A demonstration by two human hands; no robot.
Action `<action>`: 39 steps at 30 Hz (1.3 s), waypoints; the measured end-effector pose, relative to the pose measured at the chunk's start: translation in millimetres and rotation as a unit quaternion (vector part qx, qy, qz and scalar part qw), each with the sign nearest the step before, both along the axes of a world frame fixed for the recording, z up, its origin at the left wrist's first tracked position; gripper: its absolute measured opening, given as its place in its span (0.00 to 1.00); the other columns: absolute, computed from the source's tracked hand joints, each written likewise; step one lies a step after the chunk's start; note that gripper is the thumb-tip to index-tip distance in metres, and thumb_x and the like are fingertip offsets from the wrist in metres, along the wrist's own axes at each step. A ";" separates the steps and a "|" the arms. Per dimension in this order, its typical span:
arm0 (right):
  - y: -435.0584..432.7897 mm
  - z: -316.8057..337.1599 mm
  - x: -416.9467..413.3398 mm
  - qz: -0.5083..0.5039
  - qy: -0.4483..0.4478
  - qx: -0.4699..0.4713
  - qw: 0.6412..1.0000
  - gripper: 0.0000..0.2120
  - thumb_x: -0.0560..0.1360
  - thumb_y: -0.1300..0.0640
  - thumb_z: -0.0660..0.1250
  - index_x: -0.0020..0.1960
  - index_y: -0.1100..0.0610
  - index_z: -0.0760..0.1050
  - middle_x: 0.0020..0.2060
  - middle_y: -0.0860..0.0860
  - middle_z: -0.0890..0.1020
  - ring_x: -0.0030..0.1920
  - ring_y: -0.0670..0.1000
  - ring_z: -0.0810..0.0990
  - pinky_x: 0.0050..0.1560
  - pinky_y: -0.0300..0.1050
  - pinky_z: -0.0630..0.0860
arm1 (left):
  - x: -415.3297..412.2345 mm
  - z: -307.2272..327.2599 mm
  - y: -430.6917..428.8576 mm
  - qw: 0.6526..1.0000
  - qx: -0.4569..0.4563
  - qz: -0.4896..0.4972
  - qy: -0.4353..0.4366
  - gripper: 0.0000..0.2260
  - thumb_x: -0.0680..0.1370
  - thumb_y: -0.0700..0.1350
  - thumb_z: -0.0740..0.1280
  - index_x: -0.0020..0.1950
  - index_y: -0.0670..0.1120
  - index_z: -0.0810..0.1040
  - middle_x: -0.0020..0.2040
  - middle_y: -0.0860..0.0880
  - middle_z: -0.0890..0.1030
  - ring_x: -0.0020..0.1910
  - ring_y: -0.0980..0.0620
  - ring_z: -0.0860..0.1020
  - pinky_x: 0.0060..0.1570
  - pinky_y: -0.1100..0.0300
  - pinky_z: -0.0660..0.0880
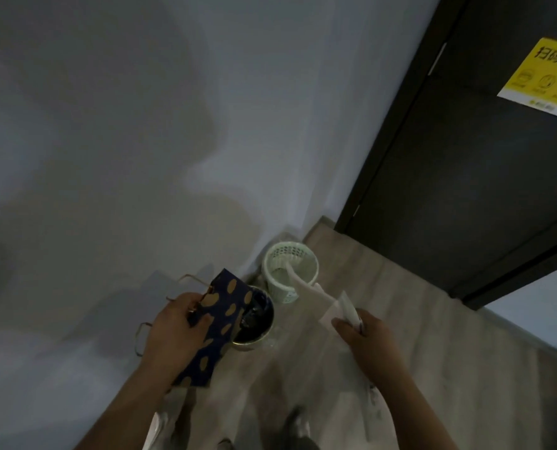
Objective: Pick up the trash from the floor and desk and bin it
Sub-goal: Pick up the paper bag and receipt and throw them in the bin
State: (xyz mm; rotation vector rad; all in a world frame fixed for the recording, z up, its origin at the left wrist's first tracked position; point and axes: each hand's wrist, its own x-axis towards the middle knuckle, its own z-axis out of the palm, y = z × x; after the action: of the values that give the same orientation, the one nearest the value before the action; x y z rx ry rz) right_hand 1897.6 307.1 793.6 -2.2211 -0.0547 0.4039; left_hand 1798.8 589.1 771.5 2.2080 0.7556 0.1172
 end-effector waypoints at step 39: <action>50.4 -163.5 307.4 0.213 0.160 -0.106 0.958 0.05 0.76 0.54 0.68 0.42 0.48 0.74 0.35 0.44 0.78 0.38 0.43 0.78 0.33 0.30 0.70 | 254.4 -208.4 4.1 0.945 -0.154 0.203 0.206 0.20 0.77 0.45 0.67 0.67 0.41 0.69 0.61 0.41 0.77 0.58 0.42 0.76 0.47 0.58 0.68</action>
State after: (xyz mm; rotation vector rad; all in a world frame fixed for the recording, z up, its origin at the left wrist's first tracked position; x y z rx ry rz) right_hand 2205.0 357.5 630.2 -2.3181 -0.3353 1.0449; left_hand 2053.3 593.2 563.1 1.7692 1.3593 -0.2545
